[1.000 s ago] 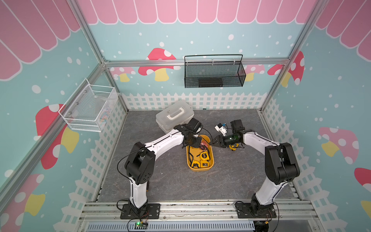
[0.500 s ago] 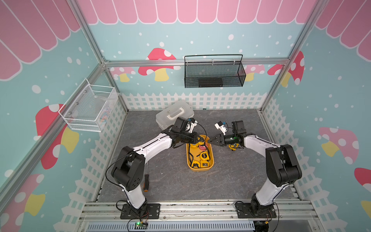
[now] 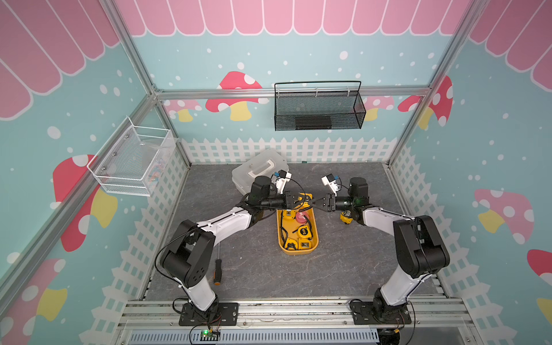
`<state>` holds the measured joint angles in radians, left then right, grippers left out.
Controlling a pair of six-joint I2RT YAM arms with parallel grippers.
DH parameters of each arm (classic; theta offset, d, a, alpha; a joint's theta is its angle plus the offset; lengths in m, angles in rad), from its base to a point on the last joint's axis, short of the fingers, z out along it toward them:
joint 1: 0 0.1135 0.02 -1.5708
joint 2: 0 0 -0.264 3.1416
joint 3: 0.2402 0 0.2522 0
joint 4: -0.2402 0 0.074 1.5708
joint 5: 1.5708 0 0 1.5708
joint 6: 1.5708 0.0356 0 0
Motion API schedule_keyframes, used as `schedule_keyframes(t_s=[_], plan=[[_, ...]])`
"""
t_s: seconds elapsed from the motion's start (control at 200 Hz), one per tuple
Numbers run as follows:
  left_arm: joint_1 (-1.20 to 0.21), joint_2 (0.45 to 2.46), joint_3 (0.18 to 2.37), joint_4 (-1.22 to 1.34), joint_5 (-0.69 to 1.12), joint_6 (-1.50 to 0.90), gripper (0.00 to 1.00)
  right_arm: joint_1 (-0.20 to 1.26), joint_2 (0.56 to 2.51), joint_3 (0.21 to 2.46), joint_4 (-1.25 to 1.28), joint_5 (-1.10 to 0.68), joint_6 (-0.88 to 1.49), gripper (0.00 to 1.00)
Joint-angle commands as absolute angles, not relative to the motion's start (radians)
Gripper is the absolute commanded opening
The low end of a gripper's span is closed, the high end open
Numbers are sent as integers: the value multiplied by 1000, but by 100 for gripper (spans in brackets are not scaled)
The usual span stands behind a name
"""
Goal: Take the tape measure out of the storage box
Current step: Place the tape measure at the center of the board.
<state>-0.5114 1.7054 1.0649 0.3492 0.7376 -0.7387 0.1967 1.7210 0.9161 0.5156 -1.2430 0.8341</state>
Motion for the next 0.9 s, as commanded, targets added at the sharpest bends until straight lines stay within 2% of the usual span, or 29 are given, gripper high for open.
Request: schedule_keyframes(t_s=[0.0,0.33,0.49,0.62,0.775,0.891], plan=[[-517,1699,1055,530,819,-822,17,197,1709,898,618,-1236,894,51],[-535,1763,1045,701,846,-941,17,197,1739,870,832,-1232,1034,43],[-537,1765,1044,705,844,-942,17,197,1783,854,970,-1227,1145,28],[-536,1765,1038,695,845,-941,18,196,1804,848,1030,-1220,1185,24],[-537,1764,1029,676,831,-932,33,195,1784,853,996,-1221,1158,23],[-536,1758,1028,622,816,-912,48,195,1757,860,906,-1218,1097,22]])
